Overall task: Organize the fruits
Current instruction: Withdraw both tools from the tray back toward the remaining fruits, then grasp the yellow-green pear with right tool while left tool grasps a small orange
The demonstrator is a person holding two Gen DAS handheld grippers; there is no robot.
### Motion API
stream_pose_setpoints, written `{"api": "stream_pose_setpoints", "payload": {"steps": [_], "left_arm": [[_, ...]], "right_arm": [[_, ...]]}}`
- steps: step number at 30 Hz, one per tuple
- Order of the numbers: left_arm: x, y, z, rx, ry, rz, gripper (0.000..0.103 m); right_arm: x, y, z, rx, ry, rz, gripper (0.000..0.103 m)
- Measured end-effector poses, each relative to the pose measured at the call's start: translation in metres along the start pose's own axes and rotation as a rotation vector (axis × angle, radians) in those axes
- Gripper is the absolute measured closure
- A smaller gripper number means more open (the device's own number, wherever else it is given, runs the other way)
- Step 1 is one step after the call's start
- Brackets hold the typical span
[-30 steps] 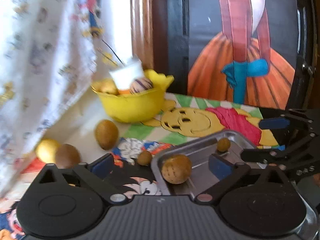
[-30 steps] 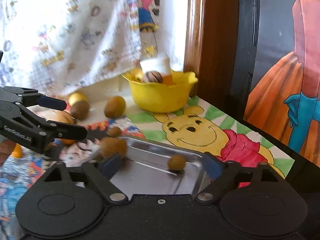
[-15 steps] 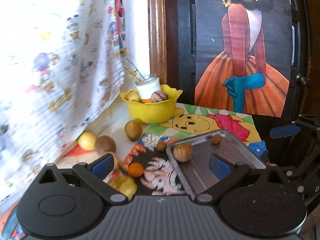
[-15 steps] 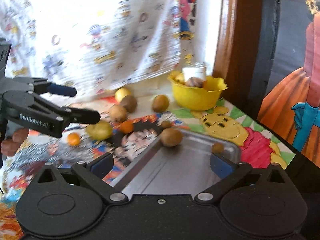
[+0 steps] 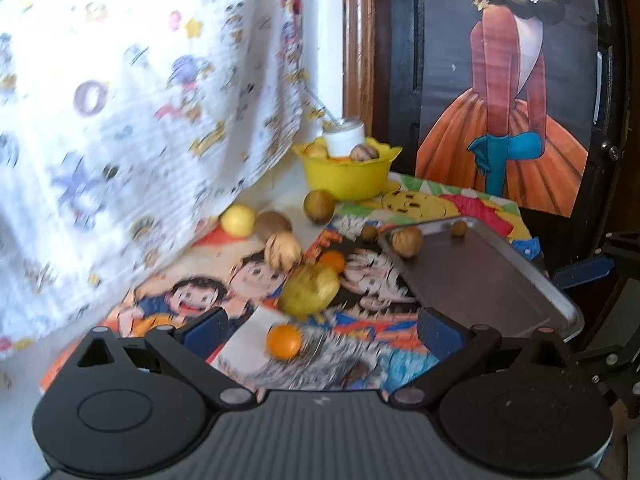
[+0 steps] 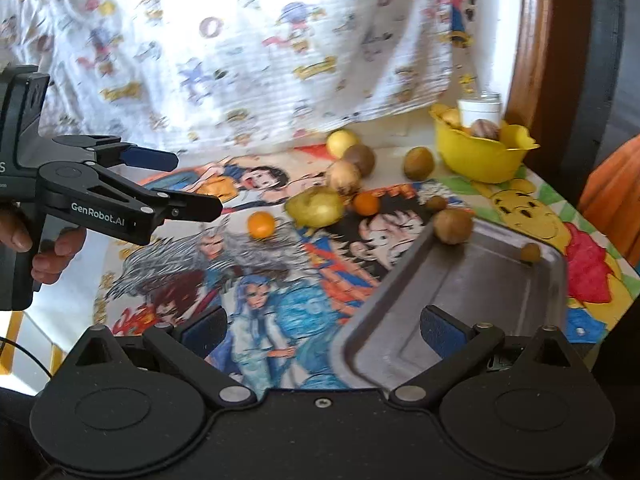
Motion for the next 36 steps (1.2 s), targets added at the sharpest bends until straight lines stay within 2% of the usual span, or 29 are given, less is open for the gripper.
{"api": "stream_pose_setpoints", "payload": {"steps": [10, 16, 25, 32, 36], "left_arm": [[-0.005, 0.039, 0.045, 0.031, 0.069, -0.011, 0.000], [-0.019, 0.052, 0.053, 0.051, 0.099, -0.009, 0.000], [-0.040, 0.046, 0.046, -0.011, 0.057, 0.034, 0.000], [-0.067, 0.038, 0.041, 0.031, 0.079, 0.055, 0.000], [-0.081, 0.032, 0.038, 0.034, 0.083, 0.058, 0.000]], "right_arm": [[-0.030, 0.013, 0.017, 0.005, 0.104, -0.009, 0.001], [-0.049, 0.010, 0.011, -0.014, 0.139, -0.019, 0.001], [-0.064, -0.019, -0.054, -0.078, 0.047, 0.011, 0.001], [-0.107, -0.053, -0.088, -0.306, -0.005, -0.017, 0.001], [-0.139, -0.063, -0.097, -0.380, -0.011, -0.051, 0.001]]}}
Point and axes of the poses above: each gripper's, at about its wrist camera, not at the fingertips, and x roughly against the way its jaws point, y to its left, z to its underside, the point moved 10 cm from there along -x, roughly the way its jaws point, and after that the axes turned 12 degrees about -z, right-handed, at the moved point
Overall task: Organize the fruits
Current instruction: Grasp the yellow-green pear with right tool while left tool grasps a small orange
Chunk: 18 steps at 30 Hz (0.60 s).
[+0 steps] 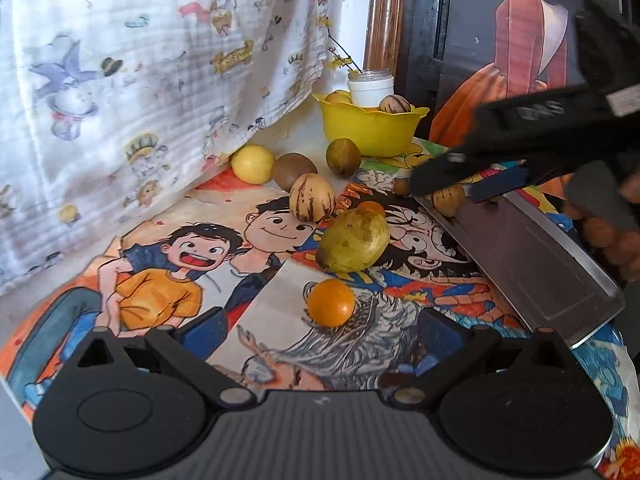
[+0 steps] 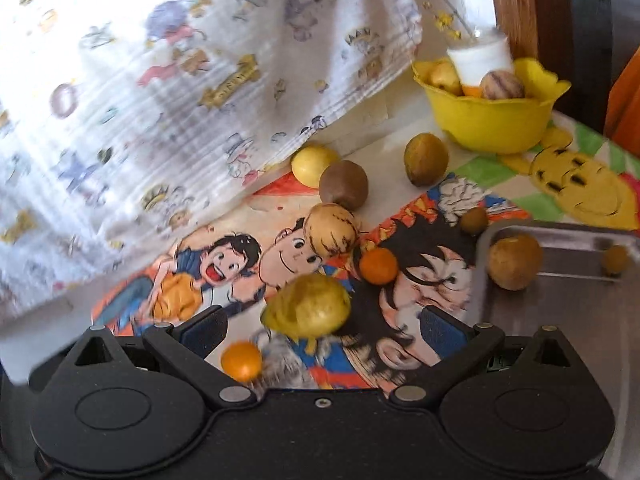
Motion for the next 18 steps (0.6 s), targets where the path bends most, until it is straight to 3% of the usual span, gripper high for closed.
{"api": "stream_pose_setpoints", "payload": {"steps": [5, 10, 18], "left_arm": [[-0.019, -0.006, -0.004, 0.010, 0.016, -0.005, 0.004], [-0.034, -0.008, -0.005, 0.028, 0.037, 0.004, 0.017], [-0.051, -0.006, -0.002, 0.049, 0.075, 0.012, 0.036]], "right_arm": [[-0.035, -0.007, -0.006, -0.055, 0.012, -0.019, 0.005], [-0.063, -0.018, -0.005, -0.119, 0.041, -0.022, 0.011], [-0.088, -0.011, 0.001, -0.096, 0.077, -0.049, 0.015]]}}
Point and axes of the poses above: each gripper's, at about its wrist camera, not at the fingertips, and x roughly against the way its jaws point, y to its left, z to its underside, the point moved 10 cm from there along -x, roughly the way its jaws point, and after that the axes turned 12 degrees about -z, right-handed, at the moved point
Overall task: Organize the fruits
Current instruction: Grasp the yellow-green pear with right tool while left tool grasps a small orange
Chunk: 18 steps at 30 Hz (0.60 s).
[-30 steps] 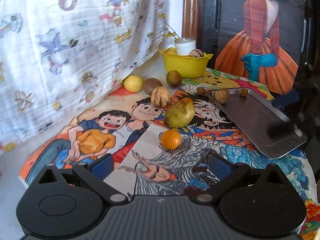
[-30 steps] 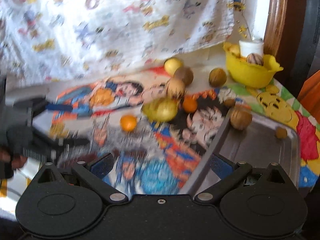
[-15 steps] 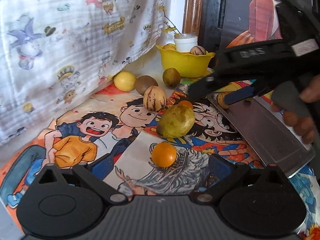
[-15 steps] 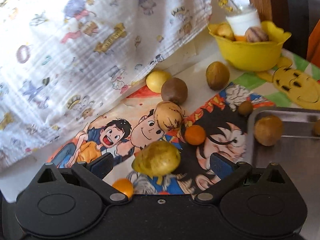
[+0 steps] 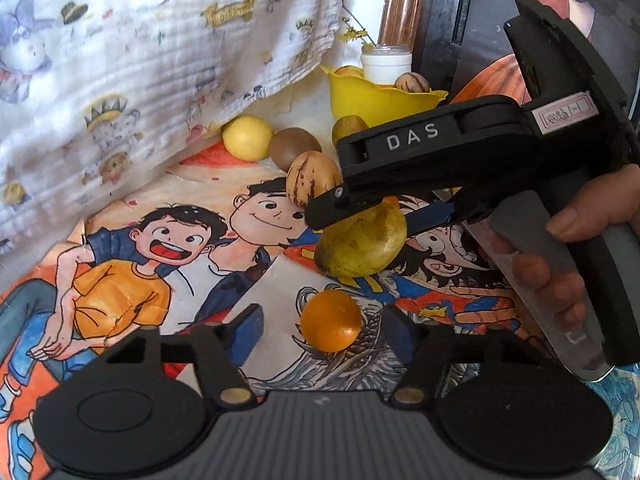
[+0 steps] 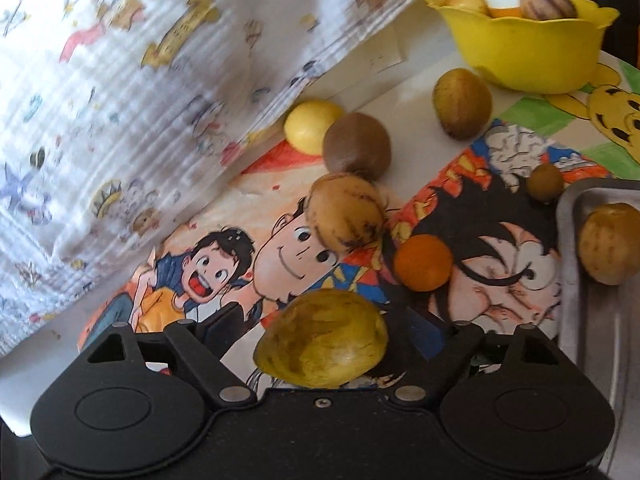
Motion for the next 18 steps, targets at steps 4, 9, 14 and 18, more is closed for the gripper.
{"api": "stream_pose_setpoints", "payload": {"steps": [4, 9, 14, 18], "left_arm": [[-0.0036, 0.0000, -0.0018, 0.007, 0.001, 0.012, 0.043], [-0.0071, -0.0021, -0.0030, 0.008, 0.007, 0.024, 0.057], [-0.0076, -0.0018, -0.0028, 0.017, 0.011, 0.032, 0.067], [-0.0043, -0.0016, -0.0016, 0.016, 0.016, 0.018, 0.068]], "right_arm": [[-0.0054, 0.0029, 0.0041, 0.038, 0.009, 0.018, 0.020], [-0.0049, 0.0013, 0.0038, 0.046, 0.004, 0.025, 0.023], [-0.0050, 0.0028, 0.0059, 0.078, 0.011, 0.028, 0.023], [-0.0050, 0.0035, 0.0067, 0.093, 0.008, 0.030, 0.023]]}}
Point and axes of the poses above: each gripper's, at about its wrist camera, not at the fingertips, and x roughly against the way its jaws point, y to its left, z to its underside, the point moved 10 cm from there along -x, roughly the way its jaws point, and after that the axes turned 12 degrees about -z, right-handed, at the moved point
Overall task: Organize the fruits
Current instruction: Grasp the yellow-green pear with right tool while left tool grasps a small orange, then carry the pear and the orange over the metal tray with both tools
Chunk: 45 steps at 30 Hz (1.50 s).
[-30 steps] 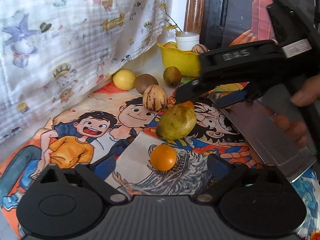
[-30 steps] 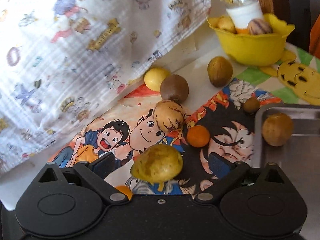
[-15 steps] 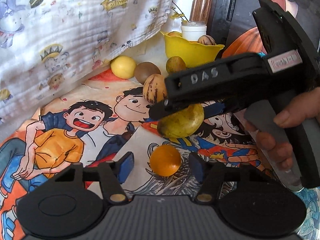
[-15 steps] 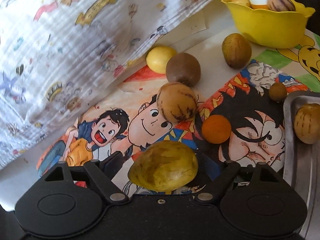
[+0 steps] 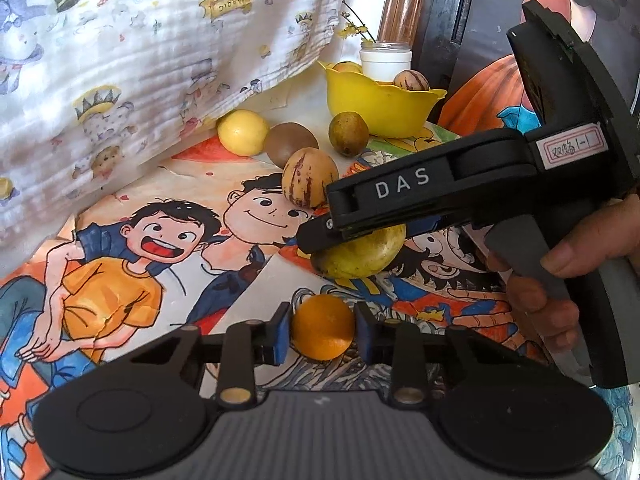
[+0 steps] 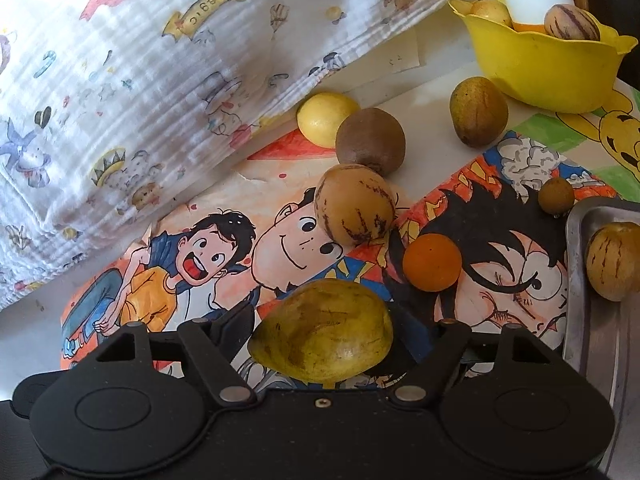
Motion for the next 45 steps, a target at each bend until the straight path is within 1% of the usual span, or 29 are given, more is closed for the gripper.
{"api": "stream_pose_setpoints", "payload": {"steps": [10, 14, 17, 19, 23, 30, 35, 41, 45], "left_arm": [[0.006, 0.007, 0.004, 0.008, 0.013, -0.026, 0.068], [0.009, 0.008, 0.005, 0.012, 0.017, -0.034, 0.068], [0.012, 0.009, 0.007, 0.013, 0.019, -0.040, 0.068], [0.014, 0.011, 0.008, 0.015, 0.020, -0.044, 0.068], [0.017, 0.013, 0.010, 0.022, 0.023, -0.057, 0.068], [0.022, 0.020, 0.011, 0.039, 0.029, -0.078, 0.068], [0.024, 0.025, 0.010, 0.056, 0.031, -0.093, 0.068], [0.027, 0.031, 0.006, 0.070, 0.025, -0.119, 0.068], [0.032, 0.031, -0.002, 0.071, 0.014, -0.133, 0.068]], "right_arm": [[-0.001, 0.004, 0.004, 0.062, -0.004, 0.016, 0.023], [0.001, 0.007, 0.008, 0.100, -0.012, 0.007, 0.023], [0.005, 0.005, 0.011, 0.107, -0.028, -0.014, 0.025], [0.008, 0.005, 0.013, 0.108, -0.043, -0.033, 0.032], [0.011, 0.007, 0.016, 0.120, -0.072, -0.046, 0.033], [0.014, 0.004, 0.014, 0.103, -0.121, -0.070, 0.033], [0.017, 0.004, 0.016, 0.125, -0.156, -0.079, 0.034], [0.025, -0.006, 0.017, 0.083, -0.205, -0.087, 0.034], [0.038, -0.014, 0.016, 0.042, -0.234, -0.095, 0.034]]}}
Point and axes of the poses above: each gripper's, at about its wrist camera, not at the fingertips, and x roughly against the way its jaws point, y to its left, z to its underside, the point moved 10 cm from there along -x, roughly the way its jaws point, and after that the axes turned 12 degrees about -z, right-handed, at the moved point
